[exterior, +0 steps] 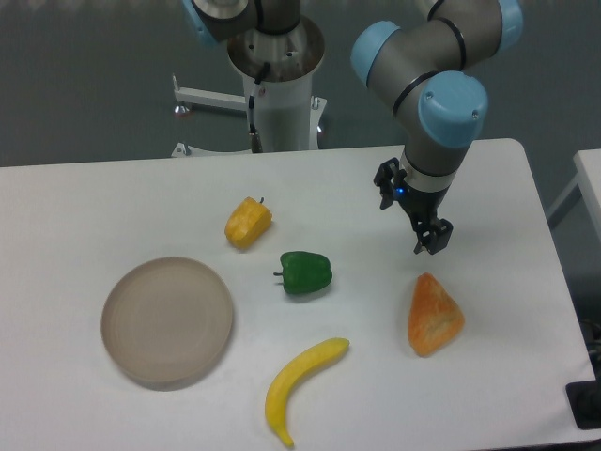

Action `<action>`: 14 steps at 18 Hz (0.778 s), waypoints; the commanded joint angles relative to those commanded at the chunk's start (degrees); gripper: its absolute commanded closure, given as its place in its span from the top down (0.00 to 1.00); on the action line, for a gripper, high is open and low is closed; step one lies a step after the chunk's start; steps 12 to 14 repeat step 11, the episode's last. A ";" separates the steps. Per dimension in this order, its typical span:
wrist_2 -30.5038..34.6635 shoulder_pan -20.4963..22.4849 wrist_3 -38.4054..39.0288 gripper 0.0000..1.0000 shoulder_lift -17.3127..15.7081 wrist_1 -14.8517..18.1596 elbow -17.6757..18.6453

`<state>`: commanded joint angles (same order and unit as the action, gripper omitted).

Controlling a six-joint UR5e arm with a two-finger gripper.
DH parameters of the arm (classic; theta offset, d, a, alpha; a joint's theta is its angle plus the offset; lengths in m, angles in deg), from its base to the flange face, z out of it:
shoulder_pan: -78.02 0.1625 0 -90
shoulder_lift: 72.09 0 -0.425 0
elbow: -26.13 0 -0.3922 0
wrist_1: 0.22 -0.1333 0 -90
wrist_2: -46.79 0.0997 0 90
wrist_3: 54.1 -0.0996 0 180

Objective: Place the green pepper on the table

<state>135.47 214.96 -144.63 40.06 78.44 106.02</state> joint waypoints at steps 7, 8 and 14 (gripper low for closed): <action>0.70 -0.18 0.00 1.00 0.00 -0.09 0.35; 0.62 -0.18 0.00 1.00 0.00 -0.09 0.35; 0.62 -0.18 0.00 1.00 0.00 -0.09 0.35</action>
